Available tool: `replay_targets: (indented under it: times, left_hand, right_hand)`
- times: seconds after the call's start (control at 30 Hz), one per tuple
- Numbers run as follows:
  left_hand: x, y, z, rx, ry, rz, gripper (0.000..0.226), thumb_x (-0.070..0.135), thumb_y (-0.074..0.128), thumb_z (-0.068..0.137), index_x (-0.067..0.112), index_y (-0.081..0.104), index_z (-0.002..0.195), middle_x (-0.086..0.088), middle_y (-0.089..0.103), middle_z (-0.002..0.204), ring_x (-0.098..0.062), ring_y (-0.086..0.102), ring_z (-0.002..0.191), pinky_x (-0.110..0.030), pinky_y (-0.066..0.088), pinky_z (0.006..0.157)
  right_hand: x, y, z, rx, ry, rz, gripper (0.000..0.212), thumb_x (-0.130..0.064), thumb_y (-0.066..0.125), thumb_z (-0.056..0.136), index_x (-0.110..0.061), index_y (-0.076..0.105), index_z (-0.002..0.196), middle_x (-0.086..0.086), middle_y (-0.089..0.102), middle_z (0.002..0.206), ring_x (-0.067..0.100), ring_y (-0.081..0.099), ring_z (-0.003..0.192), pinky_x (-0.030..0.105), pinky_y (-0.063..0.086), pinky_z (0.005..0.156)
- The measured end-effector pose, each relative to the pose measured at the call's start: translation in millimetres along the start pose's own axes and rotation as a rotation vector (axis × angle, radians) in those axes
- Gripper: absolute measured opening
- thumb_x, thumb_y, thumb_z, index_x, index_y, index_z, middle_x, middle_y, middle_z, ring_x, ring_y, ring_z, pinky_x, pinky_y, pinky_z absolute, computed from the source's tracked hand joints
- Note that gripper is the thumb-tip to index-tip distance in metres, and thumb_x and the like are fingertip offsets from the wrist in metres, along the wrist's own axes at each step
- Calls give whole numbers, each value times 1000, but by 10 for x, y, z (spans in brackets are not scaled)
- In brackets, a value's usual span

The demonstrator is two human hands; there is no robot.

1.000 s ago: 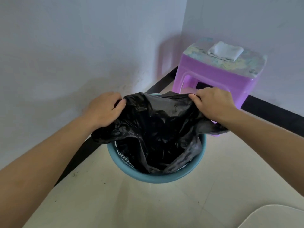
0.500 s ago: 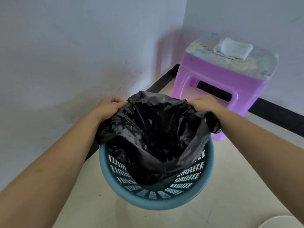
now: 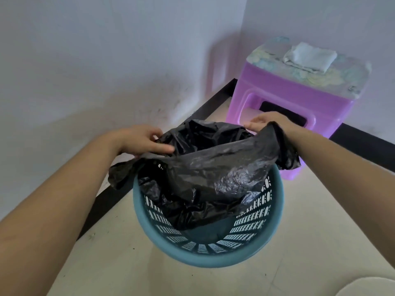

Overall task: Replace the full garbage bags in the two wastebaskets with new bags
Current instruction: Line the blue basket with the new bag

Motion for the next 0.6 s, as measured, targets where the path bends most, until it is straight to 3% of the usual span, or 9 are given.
replay_targets:
  times: [0.03, 0.1, 0.2, 0.27, 0.33, 0.43, 0.53, 0.6]
  left_hand:
    - [72, 32, 22, 18, 29, 118, 46, 56, 69, 77, 13, 62, 95, -5, 65, 87, -28, 63, 87, -32, 47, 72]
    - [137, 78, 119, 171, 39, 212, 38, 43, 69, 83, 7, 61, 92, -14, 64, 89, -34, 62, 91, -36, 46, 75]
    - [172, 40, 215, 391, -47, 159, 24, 28, 64, 91, 7, 66, 102, -20, 67, 101, -36, 62, 97, -39, 49, 81]
    - [145, -32, 221, 514, -124, 132, 25, 24, 61, 94, 6, 66, 111, -22, 66, 108, -38, 61, 102, -34, 43, 76]
    - [54, -103, 207, 608, -182, 70, 28, 23, 57, 96, 3, 65, 114, -22, 66, 111, -38, 60, 102, -31, 36, 72]
    - [-56, -127, 128, 663, -206, -113, 43, 33, 57, 96, 5, 55, 129, -18, 61, 127, -35, 57, 112, -32, 40, 80]
    - [-46, -65, -21, 676, -144, -285, 74, 56, 57, 90, 9, 37, 145, -14, 43, 147, -32, 43, 133, -38, 36, 103]
    - [150, -42, -199, 752, -7, -109, 76, 68, 41, 90, 13, 43, 143, -15, 37, 150, -31, 31, 140, -45, 27, 113]
  right_hand:
    - [-111, -59, -66, 11, -36, -70, 41, -39, 57, 99, -9, 66, 125, 11, 61, 135, 28, 56, 123, 32, 43, 101]
    - [-238, -95, -156, -2, -59, -136, 48, -48, 52, 98, -13, 63, 129, 7, 59, 137, 26, 54, 126, 36, 37, 106]
    - [-338, -49, -311, -54, -107, -199, 65, -60, 56, 91, -18, 52, 140, 4, 56, 140, 24, 57, 122, 33, 41, 104]
    - [-249, 21, -390, -85, -123, -292, 75, -63, 64, 83, -21, 46, 144, 3, 56, 139, 25, 57, 120, 35, 45, 102]
    - [-82, 68, -398, -106, -50, -305, 79, -58, 68, 81, -24, 37, 146, 5, 58, 134, 26, 61, 111, 36, 52, 88]
    - [147, 178, -505, -163, 155, 79, 67, -35, 61, 95, -35, 21, 149, 9, 57, 126, 31, 71, 88, 35, 57, 57]
    - [212, 303, -499, -17, 158, 426, 64, -16, 52, 93, -36, 25, 147, 12, 58, 125, 32, 74, 72, 42, 62, 60]
    - [195, 361, -477, 158, 118, 410, 55, -20, 49, 92, -29, 32, 143, 12, 62, 117, 29, 73, 72, 45, 63, 67]
Point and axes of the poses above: each hand's wrist, its own z-axis towards the middle knuckle, its own y-axis out of the palm, x = y × z, the point moved 6 cm from there along z, towards the middle knuckle
